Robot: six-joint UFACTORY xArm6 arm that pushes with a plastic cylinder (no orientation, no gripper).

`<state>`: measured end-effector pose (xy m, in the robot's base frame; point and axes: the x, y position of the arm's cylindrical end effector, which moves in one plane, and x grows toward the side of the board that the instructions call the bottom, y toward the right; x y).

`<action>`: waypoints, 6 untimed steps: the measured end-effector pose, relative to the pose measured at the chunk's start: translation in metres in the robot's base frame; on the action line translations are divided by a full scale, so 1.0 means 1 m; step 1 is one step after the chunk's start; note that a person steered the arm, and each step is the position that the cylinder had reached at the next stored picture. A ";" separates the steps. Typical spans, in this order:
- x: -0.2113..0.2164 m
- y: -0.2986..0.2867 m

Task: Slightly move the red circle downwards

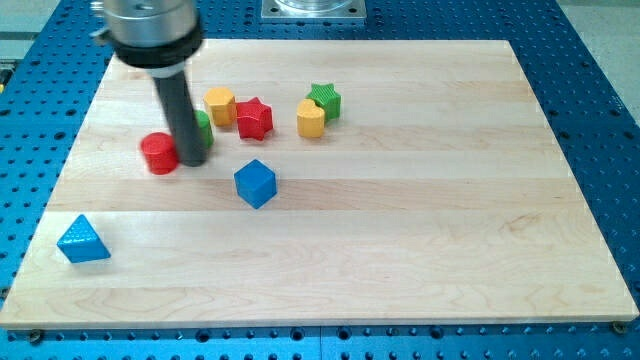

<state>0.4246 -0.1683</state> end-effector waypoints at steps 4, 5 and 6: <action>0.036 -0.023; -0.017 -0.024; -0.014 -0.068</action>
